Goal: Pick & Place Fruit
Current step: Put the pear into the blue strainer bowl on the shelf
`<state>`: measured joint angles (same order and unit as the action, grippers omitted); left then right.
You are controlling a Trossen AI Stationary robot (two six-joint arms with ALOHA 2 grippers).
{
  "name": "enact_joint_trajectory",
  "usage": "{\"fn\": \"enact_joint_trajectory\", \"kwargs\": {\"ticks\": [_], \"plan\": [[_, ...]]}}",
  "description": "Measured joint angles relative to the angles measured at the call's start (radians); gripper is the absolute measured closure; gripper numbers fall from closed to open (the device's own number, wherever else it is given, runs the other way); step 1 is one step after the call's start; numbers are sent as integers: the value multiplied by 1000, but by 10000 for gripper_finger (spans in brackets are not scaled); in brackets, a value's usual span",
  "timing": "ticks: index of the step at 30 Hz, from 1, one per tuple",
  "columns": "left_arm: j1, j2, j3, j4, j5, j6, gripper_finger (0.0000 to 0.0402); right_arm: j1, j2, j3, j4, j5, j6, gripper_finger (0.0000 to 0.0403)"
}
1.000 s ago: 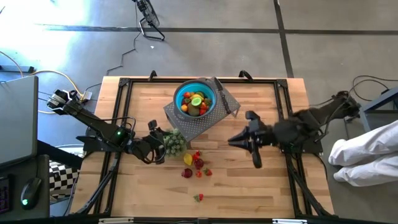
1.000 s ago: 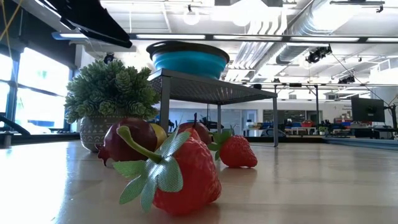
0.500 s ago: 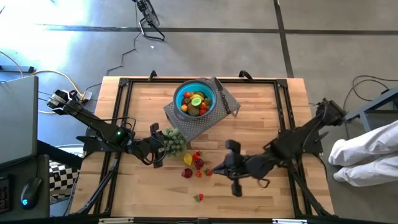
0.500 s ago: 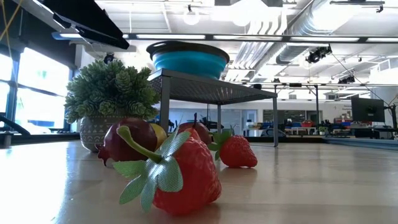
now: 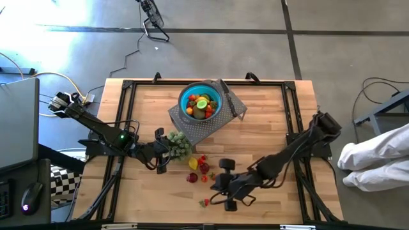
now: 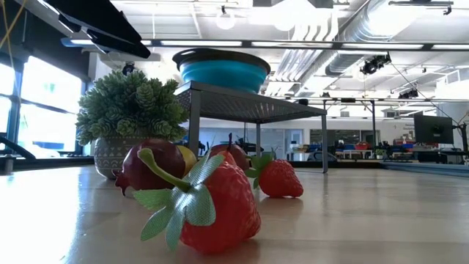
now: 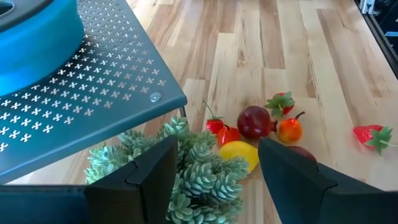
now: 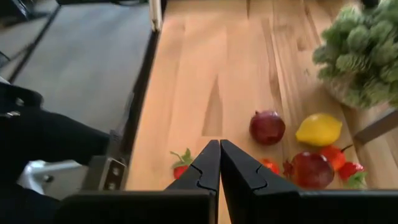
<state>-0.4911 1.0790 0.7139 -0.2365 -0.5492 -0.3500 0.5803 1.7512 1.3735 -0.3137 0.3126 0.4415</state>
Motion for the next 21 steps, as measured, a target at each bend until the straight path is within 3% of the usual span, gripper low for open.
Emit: {"fn": "enact_joint_trajectory", "kwargs": {"ticks": [16, 21], "plan": [[0, 0, 0, -1, 1, 0, 184, -74, 169, 0, 50, -8, -71, 398], [0, 0, 0, -3, 1, 0, 184, -99, 202, 0, 49, -81, -66, 398]]}}
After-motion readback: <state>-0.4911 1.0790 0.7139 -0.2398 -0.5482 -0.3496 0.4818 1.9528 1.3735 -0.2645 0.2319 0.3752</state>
